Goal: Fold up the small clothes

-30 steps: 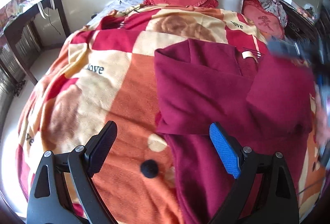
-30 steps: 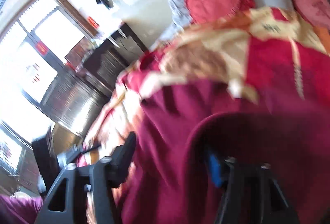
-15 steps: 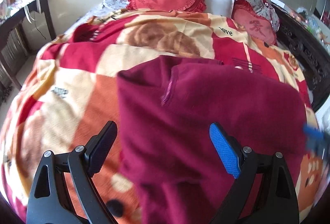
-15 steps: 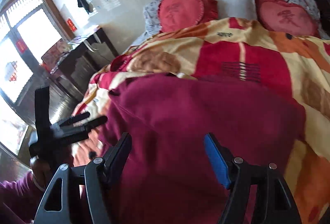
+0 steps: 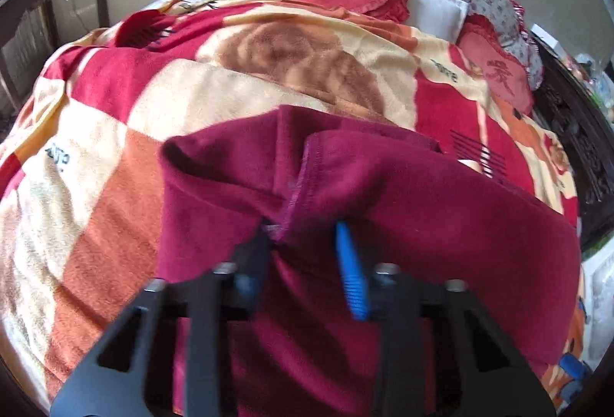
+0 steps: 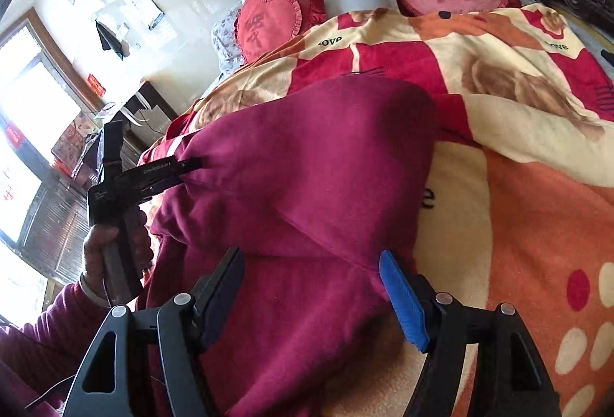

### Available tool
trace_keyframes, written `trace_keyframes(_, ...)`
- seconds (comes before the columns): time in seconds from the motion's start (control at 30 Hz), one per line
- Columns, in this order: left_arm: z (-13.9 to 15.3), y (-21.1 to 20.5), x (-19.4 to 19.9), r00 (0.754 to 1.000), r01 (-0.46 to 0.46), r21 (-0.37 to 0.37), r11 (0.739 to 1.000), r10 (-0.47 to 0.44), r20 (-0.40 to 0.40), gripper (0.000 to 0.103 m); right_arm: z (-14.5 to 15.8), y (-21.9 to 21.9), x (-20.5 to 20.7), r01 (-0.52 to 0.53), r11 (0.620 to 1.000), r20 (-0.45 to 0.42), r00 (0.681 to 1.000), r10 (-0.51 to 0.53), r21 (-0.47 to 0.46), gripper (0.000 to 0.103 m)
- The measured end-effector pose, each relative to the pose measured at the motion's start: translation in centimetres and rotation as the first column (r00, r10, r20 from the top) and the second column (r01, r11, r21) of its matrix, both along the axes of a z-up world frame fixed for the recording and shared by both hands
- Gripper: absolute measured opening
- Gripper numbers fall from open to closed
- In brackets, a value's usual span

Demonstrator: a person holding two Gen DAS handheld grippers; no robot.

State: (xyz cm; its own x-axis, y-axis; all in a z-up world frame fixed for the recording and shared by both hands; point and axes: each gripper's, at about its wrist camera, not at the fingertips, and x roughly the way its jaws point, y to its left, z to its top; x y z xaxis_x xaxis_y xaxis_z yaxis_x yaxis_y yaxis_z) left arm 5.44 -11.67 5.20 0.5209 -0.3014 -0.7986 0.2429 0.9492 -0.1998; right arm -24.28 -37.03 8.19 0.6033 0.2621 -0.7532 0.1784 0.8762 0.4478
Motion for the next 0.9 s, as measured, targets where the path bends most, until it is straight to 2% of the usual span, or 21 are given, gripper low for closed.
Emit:
trace_keyframes(0.07,0.6,0.4,-0.1,1.0,0.0,-0.01,1.0,0.0,-0.009,0.011,0.3,0.0,-0.2,0.01,1.0,0.01,1.0,-0.01,-0.008,0.07)
trace_keyframes(0.13,1.7,1.1,-0.6,1.0,0.01,-0.036,0.999,-0.01,-0.014,0.01,0.7,0.0,-0.3,0.019,1.0,0.022,1.0,-0.018,-0.018,0.07)
trace_keyframes(0.2,3.3,2.2,-1.8,1.0,0.031,-0.078,0.997,-0.031,-0.001,0.009,1.1,0.3,-0.4,0.019,0.997,0.025,1.0,-0.017,-0.069,0.07)
trace_keyframes(0.3,5.0,3.5,-3.6,0.998,0.057,-0.09,0.994,-0.055,0.026,0.009,1.2,1.3,-0.2,-0.019,0.982,0.001,1.0,0.02,-0.187,0.07)
trace_keyframes(0.37,4.7,4.5,-4.3,0.999,0.051,-0.084,0.995,-0.051,0.003,0.009,0.9,2.3,0.2,-0.063,0.959,-0.028,0.998,0.057,-0.277,0.07)
trace_keyframes(0.47,2.5,5.1,-4.3,0.998,0.029,-0.043,0.999,-0.032,-0.062,0.009,0.0,3.2,0.9,-0.096,0.923,-0.064,0.995,0.078,-0.372,0.07)
trace_keyframes(0.53,0.6,5.2,-4.3,0.993,0.022,-0.021,1.0,-0.024,-0.117,0.009,-1.0,3.1,1.3,-0.111,0.909,-0.086,0.993,0.083,-0.401,0.069)
trace_keyframes(0.6,0.1,5.2,-4.5,0.993,0.024,-0.03,0.999,-0.028,-0.119,0.009,-1.7,2.6,1.6,-0.109,0.895,-0.111,0.992,0.067,-0.433,0.033)
trace_keyframes(0.63,0.2,5.0,-4.9,0.993,0.034,-0.033,0.999,-0.037,-0.111,0.009,-1.8,2.0,1.6,-0.093,0.895,-0.113,0.992,0.048,-0.437,0.033)
trace_keyframes(0.7,0.1,4.5,-5.2,0.993,0.052,-0.033,0.998,-0.055,-0.109,0.009,-1.8,0.7,1.2,-0.053,0.918,-0.108,0.994,0.012,-0.393,0.028)
trace_keyframes(0.8,-0.9,3.6,-5.5,0.992,0.063,0.028,0.998,-0.06,-0.115,0.01,-2.7,-0.4,0.7,-0.018,0.924,-0.154,0.987,-0.045,-0.383,0.028)
trace_keyframes(0.9,-0.2,3.8,-6.1,0.994,0.078,0.052,0.996,-0.073,-0.085,0.012,-2.6,-1.5,-0.5,0.027,0.949,-0.169,0.982,-0.084,-0.313,0.029)
